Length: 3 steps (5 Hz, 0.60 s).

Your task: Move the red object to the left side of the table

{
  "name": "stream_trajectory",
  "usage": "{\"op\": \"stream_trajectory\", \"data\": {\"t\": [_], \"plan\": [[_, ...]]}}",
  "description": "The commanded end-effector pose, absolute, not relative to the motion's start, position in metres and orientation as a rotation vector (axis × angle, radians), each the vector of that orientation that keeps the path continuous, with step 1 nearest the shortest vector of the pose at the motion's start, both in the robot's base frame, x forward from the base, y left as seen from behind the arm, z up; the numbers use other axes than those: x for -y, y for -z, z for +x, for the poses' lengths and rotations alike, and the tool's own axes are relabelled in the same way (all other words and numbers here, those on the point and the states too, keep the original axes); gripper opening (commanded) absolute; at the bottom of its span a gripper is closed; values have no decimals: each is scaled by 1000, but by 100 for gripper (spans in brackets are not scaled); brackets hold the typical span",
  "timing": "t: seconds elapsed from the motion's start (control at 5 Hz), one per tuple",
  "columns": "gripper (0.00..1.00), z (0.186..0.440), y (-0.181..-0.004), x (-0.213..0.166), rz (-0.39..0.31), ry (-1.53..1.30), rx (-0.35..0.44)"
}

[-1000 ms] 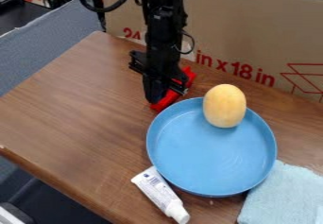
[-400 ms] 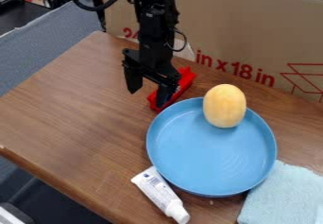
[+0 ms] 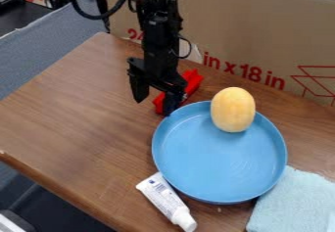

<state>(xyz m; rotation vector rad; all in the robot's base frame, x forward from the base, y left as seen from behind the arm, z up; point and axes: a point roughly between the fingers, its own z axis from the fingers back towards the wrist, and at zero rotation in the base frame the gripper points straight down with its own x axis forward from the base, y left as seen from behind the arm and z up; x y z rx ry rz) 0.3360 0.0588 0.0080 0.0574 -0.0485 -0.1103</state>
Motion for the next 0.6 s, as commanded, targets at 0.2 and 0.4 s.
{"op": "stream_trajectory", "data": {"t": [0.2,0.4], "plan": [[0,355,-10,-74,57,81,81],[0,348,-13,-68,56,72,67]]}}
